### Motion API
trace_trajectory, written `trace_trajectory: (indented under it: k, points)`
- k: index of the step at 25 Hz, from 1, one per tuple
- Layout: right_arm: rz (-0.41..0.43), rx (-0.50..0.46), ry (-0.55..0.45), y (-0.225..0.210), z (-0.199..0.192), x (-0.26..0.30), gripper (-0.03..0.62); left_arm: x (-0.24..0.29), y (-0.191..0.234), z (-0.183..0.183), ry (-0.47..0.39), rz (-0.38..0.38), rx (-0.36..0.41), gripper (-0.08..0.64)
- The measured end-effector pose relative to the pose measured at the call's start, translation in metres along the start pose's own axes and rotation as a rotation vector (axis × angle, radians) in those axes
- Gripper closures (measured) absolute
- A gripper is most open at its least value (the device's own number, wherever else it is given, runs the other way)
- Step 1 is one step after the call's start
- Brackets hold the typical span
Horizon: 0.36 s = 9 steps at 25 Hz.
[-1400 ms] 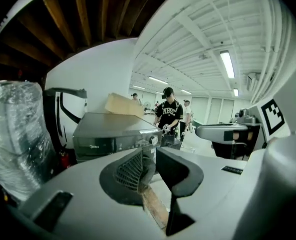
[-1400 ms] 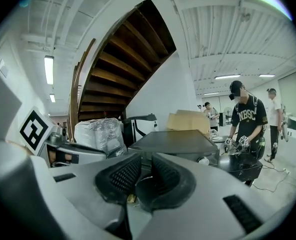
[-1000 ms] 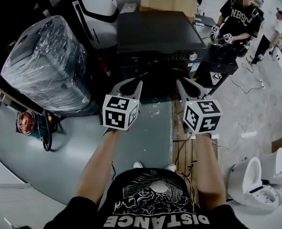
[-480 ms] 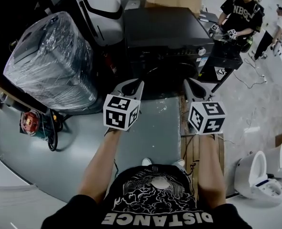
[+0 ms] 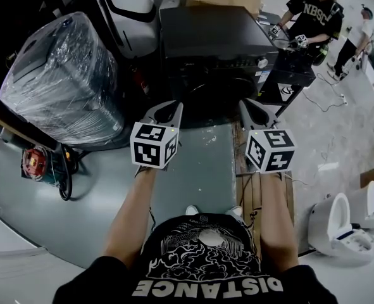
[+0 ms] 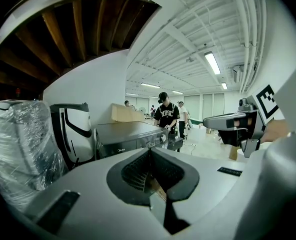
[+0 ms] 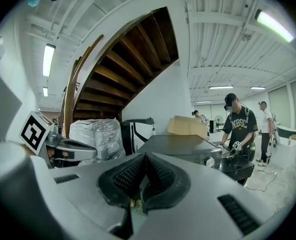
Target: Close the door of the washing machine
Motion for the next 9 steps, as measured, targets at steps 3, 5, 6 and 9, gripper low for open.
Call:
trace_trajectory:
  k: [3, 5, 6, 9]
  points:
    - [-0.004, -0.003, 0.002, 0.0015, 0.0, -0.0023, 0.569, -0.0019, -0.0005, 0.0007, -0.004, -0.002, -0.005, 0.531]
    - [-0.005, -0.004, 0.001, 0.0021, -0.0001, -0.0037, 0.568, -0.0022, -0.0019, 0.0006, -0.003, -0.004, -0.011, 0.532]
    - [-0.006, -0.005, 0.001, 0.0024, -0.0002, -0.0046, 0.569, -0.0024, -0.0032, 0.0002, -0.001, -0.005, -0.011, 0.532]
    - [-0.008, -0.014, 0.003, 0.0036, -0.0012, -0.0074, 0.569, -0.0038, -0.008, -0.0018, 0.003, -0.007, -0.008, 0.532]
Point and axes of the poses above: the fingertips, and each gripper's own axes: x forward along the fingers, y to its left, z out of its top, the point moved 3 cm from there along -x, backward along the fingers, and after that the axes turned 3 degrees about z, right-handed, at the moved point
